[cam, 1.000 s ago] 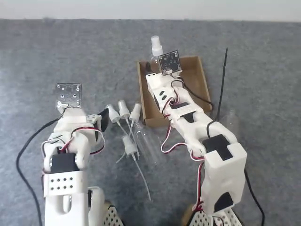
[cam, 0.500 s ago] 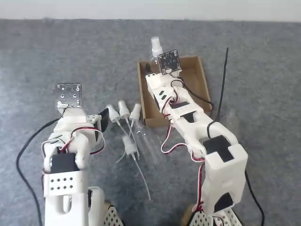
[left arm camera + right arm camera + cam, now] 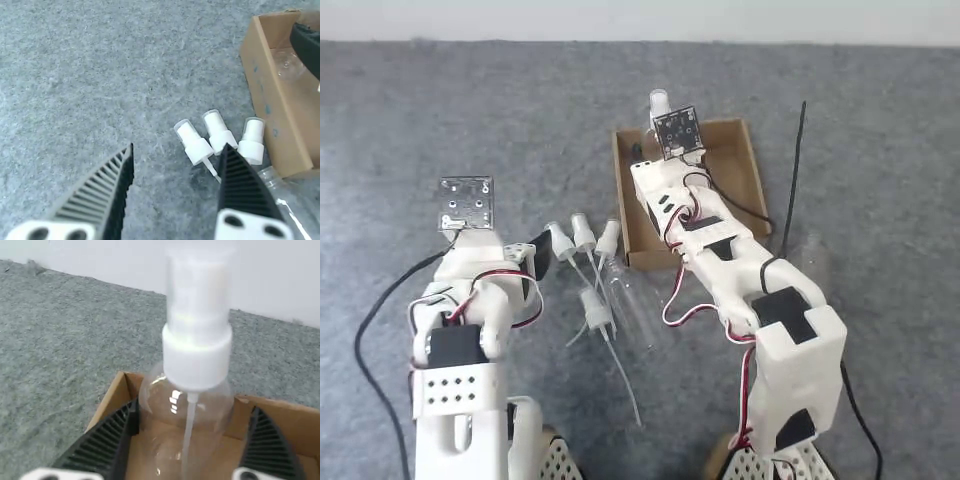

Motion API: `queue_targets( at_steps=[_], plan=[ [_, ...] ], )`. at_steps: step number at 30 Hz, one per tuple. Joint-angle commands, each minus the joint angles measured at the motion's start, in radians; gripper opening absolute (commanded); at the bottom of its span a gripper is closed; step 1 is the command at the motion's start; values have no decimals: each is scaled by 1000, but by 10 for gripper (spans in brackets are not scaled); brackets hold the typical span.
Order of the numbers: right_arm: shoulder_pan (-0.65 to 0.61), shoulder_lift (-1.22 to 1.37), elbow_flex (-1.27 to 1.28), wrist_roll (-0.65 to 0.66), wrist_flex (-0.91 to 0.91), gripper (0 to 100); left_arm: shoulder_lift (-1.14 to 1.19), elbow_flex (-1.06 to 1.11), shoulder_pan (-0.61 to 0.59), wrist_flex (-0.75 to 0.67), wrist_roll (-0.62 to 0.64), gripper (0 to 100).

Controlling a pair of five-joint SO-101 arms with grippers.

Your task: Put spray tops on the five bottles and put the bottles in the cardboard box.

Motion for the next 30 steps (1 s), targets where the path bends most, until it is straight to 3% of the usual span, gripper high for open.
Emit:
queue_targets(
  at_steps=[1,20,30],
  plan=[
    [-2,-82,-51,17,5,286,-25,-2,-2,-31,6,257],
    [-2,-85,-80,17,13,286,-28,7,-2,-34,6,257],
    [2,-85,-181,9,150,286,-29,7,-2,-34,8,257]
  ],
)
